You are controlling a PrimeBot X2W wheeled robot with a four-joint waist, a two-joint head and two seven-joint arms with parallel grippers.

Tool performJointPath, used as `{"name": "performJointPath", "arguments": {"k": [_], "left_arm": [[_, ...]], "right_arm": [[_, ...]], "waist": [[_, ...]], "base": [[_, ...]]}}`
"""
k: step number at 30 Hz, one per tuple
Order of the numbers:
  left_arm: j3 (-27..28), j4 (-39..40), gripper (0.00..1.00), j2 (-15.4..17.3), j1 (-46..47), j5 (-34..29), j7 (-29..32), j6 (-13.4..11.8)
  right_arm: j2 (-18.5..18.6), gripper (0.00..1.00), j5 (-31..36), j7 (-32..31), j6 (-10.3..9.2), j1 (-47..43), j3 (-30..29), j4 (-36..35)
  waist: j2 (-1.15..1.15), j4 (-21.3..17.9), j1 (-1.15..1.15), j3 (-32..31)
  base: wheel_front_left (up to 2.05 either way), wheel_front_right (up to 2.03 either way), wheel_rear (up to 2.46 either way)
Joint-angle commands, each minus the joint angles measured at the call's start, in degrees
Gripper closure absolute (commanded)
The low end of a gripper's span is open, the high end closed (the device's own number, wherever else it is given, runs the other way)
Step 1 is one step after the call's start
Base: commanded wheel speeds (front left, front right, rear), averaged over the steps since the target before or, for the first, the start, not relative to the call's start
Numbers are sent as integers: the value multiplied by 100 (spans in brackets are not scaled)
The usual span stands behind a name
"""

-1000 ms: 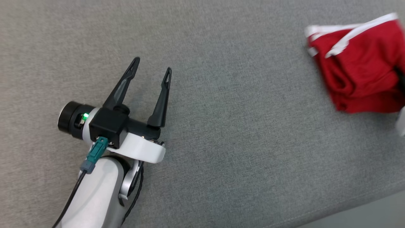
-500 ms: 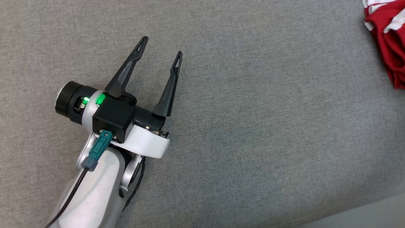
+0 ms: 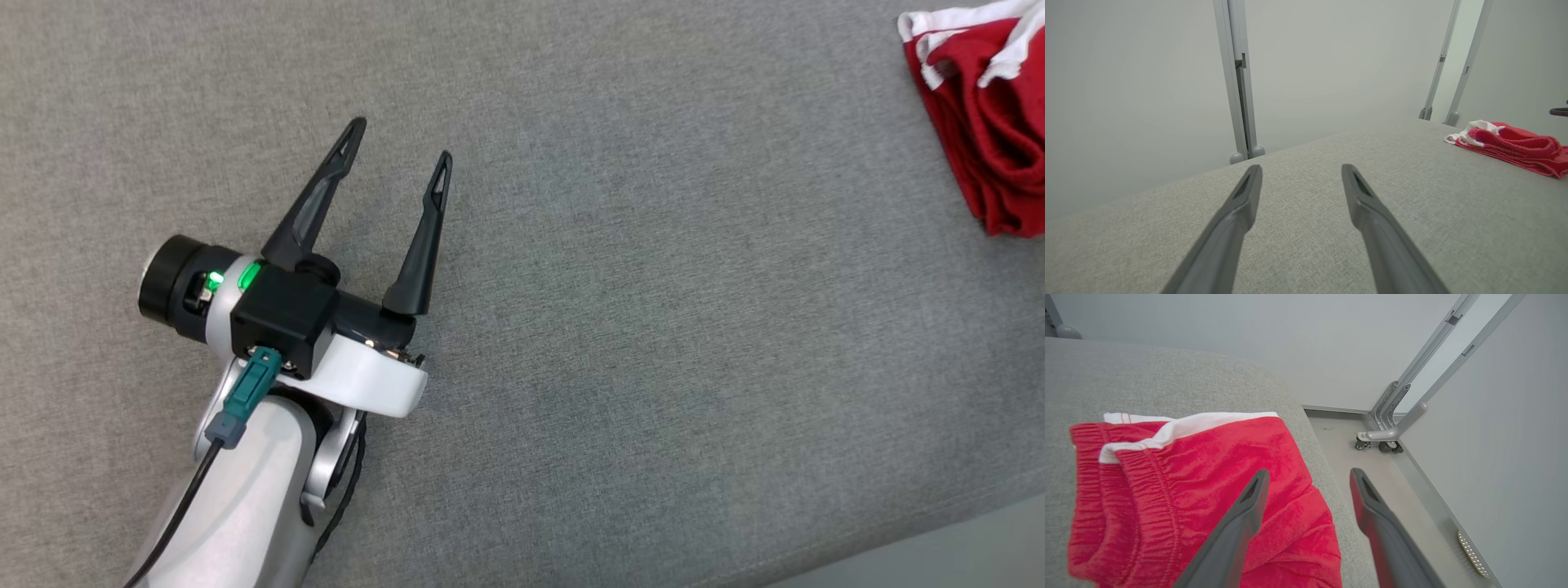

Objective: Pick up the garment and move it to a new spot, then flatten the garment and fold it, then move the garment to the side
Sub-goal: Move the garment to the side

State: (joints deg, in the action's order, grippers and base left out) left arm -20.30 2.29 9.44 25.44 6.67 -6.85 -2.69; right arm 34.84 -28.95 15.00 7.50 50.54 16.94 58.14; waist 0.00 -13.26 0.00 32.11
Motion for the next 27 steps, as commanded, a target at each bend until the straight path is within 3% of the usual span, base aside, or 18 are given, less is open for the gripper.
{"name": "performJointPath", "arguments": {"k": [1,4,13,21,27], "left_arm": [[18,-33,0,18,-93,41,-37,-38],[55,-120,0,0,-230,128,-98,-88],[265,-457,0,-62,-819,481,-308,-294],[432,-708,0,-107,-1239,703,-456,-451],[652,-843,0,-69,-1724,913,-559,-599]], "right_arm": [[-67,0,34,23,0,-165,-125,-129],[-203,0,104,18,0,-542,-498,-538],[-1165,0,488,15,0,-2020,-1598,-2072],[-1940,0,1043,13,0,-2998,-2112,-3406],[-2476,0,1465,-47,1,-3690,-2099,-4245]], "waist": [[0,-38,0,-148],[0,-44,0,-371],[0,182,0,-1126],[0,566,0,-1614],[0,927,0,-2060]], "base": [[0,0,0],[0,0,0],[0,0,0],[0,0,0],[0,0,0]]}}
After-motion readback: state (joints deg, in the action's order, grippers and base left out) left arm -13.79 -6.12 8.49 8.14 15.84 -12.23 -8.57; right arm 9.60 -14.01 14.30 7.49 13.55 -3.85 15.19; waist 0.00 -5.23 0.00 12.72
